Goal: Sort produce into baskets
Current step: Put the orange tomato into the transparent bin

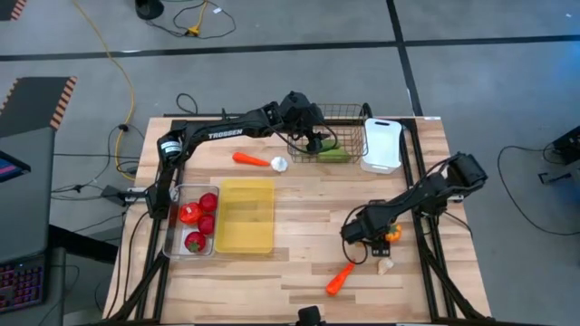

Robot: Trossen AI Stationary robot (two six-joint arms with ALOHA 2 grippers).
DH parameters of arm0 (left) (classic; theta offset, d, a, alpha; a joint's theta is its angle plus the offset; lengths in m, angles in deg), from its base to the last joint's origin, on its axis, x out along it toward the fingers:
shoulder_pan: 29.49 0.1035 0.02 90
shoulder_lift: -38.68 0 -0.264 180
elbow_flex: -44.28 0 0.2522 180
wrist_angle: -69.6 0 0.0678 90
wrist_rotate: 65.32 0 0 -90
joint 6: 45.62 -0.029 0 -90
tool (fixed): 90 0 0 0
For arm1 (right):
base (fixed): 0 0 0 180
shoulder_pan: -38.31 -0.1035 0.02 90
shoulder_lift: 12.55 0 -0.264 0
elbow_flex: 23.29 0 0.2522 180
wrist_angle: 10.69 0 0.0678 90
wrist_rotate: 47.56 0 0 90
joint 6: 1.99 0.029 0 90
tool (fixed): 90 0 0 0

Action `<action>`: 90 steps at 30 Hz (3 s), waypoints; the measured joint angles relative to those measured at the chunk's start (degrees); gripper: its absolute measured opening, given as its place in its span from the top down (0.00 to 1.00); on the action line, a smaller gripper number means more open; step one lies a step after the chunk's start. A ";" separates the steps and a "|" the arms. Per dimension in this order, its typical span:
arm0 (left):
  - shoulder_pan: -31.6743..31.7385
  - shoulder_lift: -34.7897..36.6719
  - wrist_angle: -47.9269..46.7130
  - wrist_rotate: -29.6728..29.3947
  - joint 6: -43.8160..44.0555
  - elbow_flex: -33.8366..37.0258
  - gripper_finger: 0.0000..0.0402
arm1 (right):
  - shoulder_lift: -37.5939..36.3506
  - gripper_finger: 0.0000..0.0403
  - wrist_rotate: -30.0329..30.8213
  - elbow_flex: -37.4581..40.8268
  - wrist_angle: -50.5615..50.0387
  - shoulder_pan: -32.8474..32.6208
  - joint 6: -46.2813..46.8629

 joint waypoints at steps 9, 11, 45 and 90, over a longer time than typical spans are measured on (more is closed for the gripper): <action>0.00 0.00 0.03 0.00 0.00 0.00 0.39 | -0.09 0.20 0.01 0.00 -0.77 0.30 0.06; -0.01 0.00 0.05 0.00 -0.01 0.00 0.39 | -0.09 0.20 0.01 0.00 -0.83 0.28 0.07; 0.15 30.68 -44.00 -2.44 -0.21 4.34 0.43 | -0.18 0.19 19.93 -19.20 16.65 15.99 -22.58; -4.20 62.10 3.26 -1.18 31.27 59.89 0.18 | -0.18 0.19 18.10 -19.71 57.63 24.12 -36.86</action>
